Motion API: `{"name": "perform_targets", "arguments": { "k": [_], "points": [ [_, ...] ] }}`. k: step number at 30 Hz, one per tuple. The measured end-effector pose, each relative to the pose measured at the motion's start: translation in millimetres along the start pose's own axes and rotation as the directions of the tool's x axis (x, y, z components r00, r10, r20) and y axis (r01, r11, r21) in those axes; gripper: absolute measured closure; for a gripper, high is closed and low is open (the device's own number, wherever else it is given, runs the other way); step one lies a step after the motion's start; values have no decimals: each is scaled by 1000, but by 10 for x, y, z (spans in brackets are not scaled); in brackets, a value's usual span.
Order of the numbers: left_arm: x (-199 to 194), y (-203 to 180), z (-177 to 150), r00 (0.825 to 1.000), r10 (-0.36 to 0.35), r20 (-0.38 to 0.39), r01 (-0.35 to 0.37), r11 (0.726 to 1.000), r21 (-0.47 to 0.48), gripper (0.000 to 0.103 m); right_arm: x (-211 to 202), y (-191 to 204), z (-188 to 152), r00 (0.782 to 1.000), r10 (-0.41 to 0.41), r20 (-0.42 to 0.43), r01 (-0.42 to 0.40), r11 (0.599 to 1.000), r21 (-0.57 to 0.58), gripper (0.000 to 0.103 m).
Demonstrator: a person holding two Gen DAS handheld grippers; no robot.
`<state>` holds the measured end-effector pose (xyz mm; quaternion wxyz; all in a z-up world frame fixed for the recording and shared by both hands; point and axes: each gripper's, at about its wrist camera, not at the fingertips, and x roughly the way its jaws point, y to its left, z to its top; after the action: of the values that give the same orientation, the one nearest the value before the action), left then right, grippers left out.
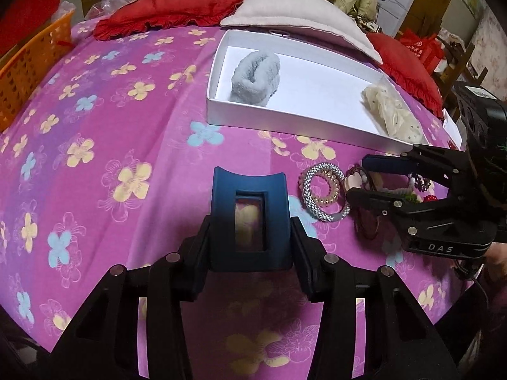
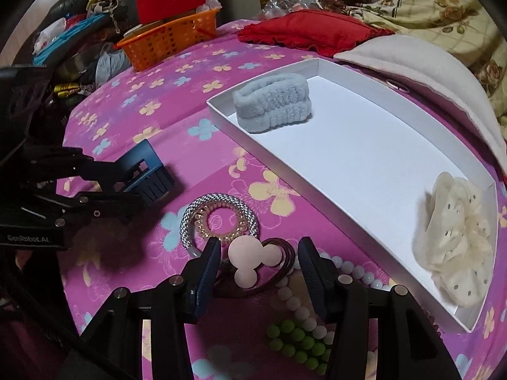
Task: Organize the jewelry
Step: 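Grasp the dark blue claw clip with the left tool while the right tool grasps the pink heart hair tie, then carry the claw clip and heart hair tie into the white box and release both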
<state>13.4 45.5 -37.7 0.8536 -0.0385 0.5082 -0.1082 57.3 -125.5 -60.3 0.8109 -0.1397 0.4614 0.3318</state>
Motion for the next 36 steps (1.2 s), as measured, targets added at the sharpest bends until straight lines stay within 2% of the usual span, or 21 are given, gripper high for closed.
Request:
{"name": "perform_targets", "arguments": {
  "k": [1,2,4,11,20,26,31,36],
  "points": [
    [0,-3,1,1000,-2,1,2,1000,-1,58,2,35,-9,1000,-3,1,3,1000,-17,56],
    [4,-11,2,1000,-3,2,3,1000,-2,58,34,79,-22,1000,1,-21,-2,999,-35,64],
    [6,-16,-7,1000,-5,1,5,1000,-6,58,35,144,-47,1000,0,-12,0,998,-55,69],
    [-23,-24,-20,1000,-3,4,3,1000,-13,58,-57,100,-88,999,-29,16,29,1000,1,69],
    [-187,-102,117,999,-10,54,10,1000,-2,58,-484,54,16,995,-33,97,30,999,30,69],
    [-255,-254,444,994,-26,110,24,999,23,58,-694,-160,216,986,-83,144,72,994,76,69],
    [-175,-394,801,990,-41,134,34,998,49,58,-675,-502,373,983,-115,142,92,983,162,69],
    [-4,-436,1043,992,-51,116,46,998,48,66,-564,-805,412,984,-130,121,97,964,247,69]
  ]
}}
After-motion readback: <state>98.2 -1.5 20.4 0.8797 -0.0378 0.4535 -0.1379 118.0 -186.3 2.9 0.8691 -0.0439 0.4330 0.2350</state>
